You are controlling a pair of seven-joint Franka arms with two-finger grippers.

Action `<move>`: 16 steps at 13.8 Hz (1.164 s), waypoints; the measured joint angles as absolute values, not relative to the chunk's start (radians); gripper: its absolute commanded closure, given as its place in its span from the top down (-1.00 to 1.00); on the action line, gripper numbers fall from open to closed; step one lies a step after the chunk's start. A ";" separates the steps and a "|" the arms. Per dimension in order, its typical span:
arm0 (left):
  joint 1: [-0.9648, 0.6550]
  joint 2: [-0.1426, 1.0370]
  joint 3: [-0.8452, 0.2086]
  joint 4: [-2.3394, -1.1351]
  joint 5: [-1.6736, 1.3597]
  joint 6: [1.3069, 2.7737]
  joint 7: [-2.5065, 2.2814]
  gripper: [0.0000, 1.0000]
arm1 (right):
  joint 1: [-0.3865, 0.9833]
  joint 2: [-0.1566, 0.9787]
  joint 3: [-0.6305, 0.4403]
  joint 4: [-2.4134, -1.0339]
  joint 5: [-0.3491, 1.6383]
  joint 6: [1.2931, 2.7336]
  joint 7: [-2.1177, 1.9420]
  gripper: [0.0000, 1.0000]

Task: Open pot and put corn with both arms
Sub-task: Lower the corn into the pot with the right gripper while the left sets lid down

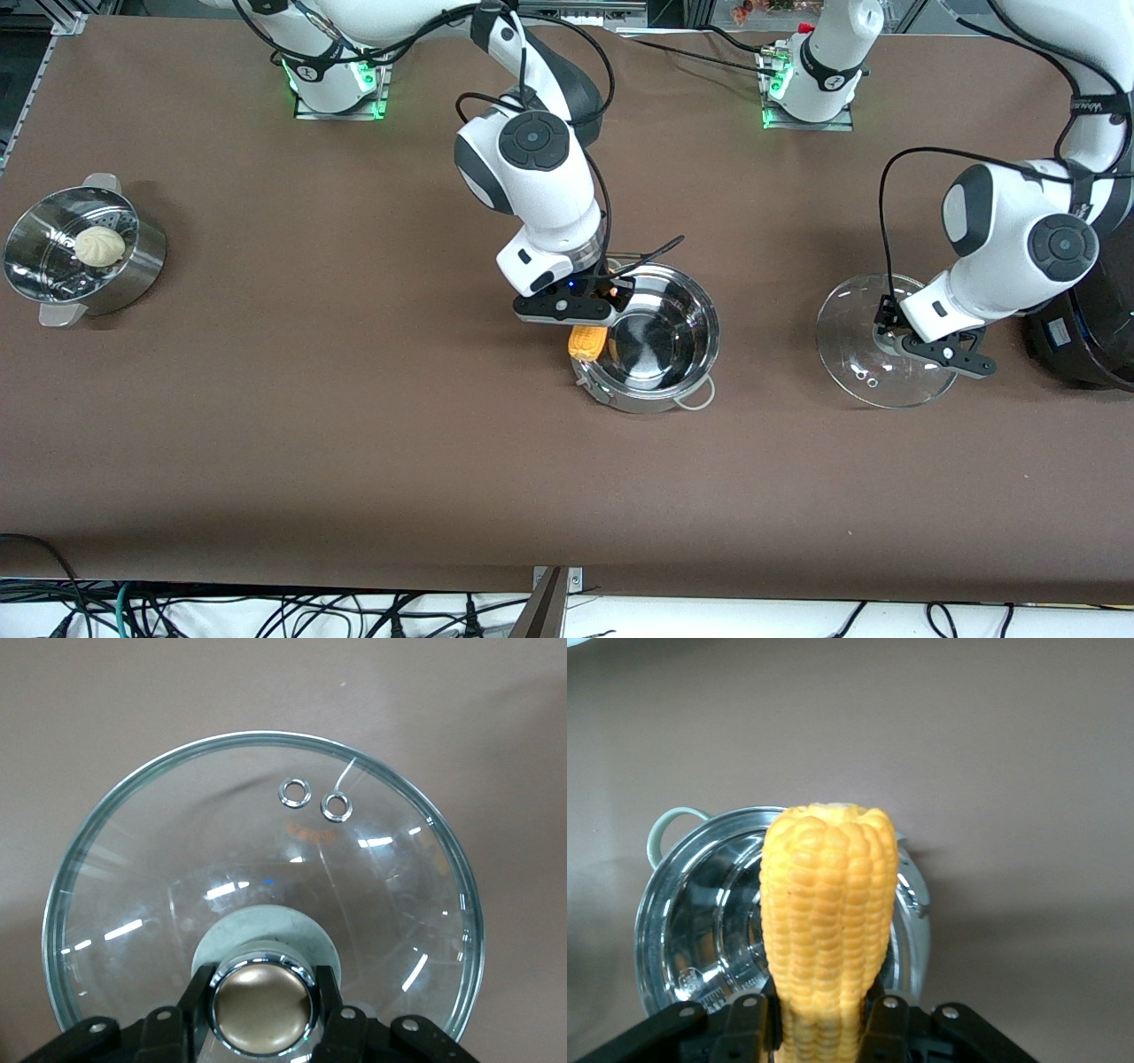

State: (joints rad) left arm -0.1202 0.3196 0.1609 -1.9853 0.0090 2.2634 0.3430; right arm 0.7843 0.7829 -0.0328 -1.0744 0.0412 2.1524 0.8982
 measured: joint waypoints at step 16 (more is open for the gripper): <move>-0.136 0.494 0.199 -1.983 -0.181 2.407 0.560 0.99 | 0.841 0.969 0.004 -0.996 0.041 2.260 0.831 0.99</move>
